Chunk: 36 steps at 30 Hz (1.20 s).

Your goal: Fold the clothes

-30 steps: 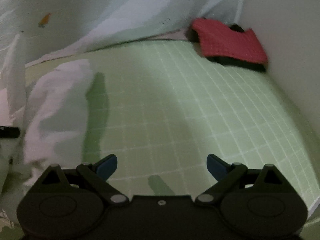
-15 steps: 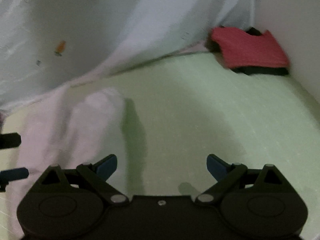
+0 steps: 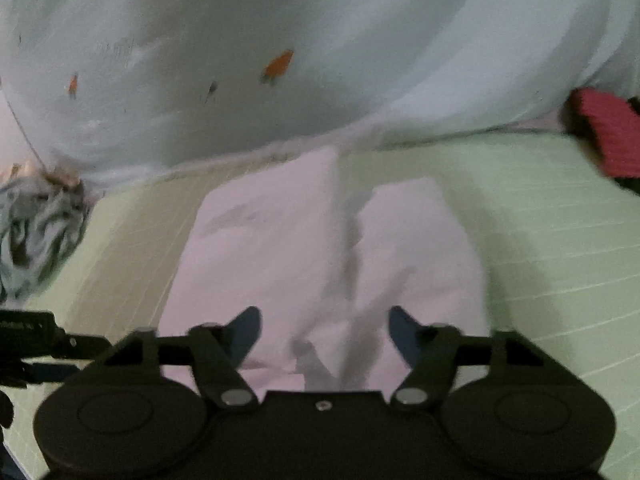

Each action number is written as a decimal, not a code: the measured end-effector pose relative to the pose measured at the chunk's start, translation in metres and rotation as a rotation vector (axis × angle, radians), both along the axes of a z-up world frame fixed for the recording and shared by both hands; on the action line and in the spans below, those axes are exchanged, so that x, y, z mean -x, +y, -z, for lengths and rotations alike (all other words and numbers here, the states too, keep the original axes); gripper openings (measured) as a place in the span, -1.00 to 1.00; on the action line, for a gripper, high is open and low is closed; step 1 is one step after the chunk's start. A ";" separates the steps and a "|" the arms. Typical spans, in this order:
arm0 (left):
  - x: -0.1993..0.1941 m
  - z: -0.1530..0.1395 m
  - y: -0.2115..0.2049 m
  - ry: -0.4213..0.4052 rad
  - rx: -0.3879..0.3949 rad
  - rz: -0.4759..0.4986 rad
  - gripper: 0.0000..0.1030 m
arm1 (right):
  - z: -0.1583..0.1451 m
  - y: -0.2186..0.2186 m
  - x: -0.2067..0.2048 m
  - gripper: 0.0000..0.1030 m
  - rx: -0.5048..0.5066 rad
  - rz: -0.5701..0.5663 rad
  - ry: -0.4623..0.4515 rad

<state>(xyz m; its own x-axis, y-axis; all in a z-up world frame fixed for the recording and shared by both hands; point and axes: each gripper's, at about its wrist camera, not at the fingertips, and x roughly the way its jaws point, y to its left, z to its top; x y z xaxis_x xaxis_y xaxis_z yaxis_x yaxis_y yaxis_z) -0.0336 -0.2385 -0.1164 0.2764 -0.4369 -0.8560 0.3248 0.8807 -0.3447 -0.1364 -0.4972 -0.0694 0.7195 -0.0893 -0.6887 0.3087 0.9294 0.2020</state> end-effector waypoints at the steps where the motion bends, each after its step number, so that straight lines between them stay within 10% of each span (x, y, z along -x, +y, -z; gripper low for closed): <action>1: -0.003 0.001 -0.002 0.004 -0.002 0.000 0.53 | 0.007 0.004 -0.007 0.27 -0.001 -0.002 0.025; 8: -0.020 -0.005 -0.019 -0.039 0.051 0.039 0.53 | 0.012 0.014 -0.027 -0.84 0.023 -0.078 0.059; 20: -0.011 -0.032 -0.094 -0.191 0.184 0.337 0.63 | -0.074 -0.039 0.027 -0.90 0.002 0.044 -0.206; 22: -0.006 -0.019 -0.101 -0.142 0.156 0.383 0.64 | -0.063 -0.064 0.032 -0.79 -0.009 0.127 -0.145; 25: 0.001 0.005 -0.108 -0.085 0.082 0.426 0.64 | -0.019 -0.090 0.029 0.00 -0.064 0.232 0.031; 29: 0.000 0.023 -0.109 -0.047 0.037 0.413 0.73 | 0.003 -0.103 0.040 0.49 -0.225 0.280 0.016; 36: -0.002 0.028 -0.114 -0.044 0.016 0.420 0.75 | -0.005 -0.101 0.031 0.57 -0.220 0.237 -0.085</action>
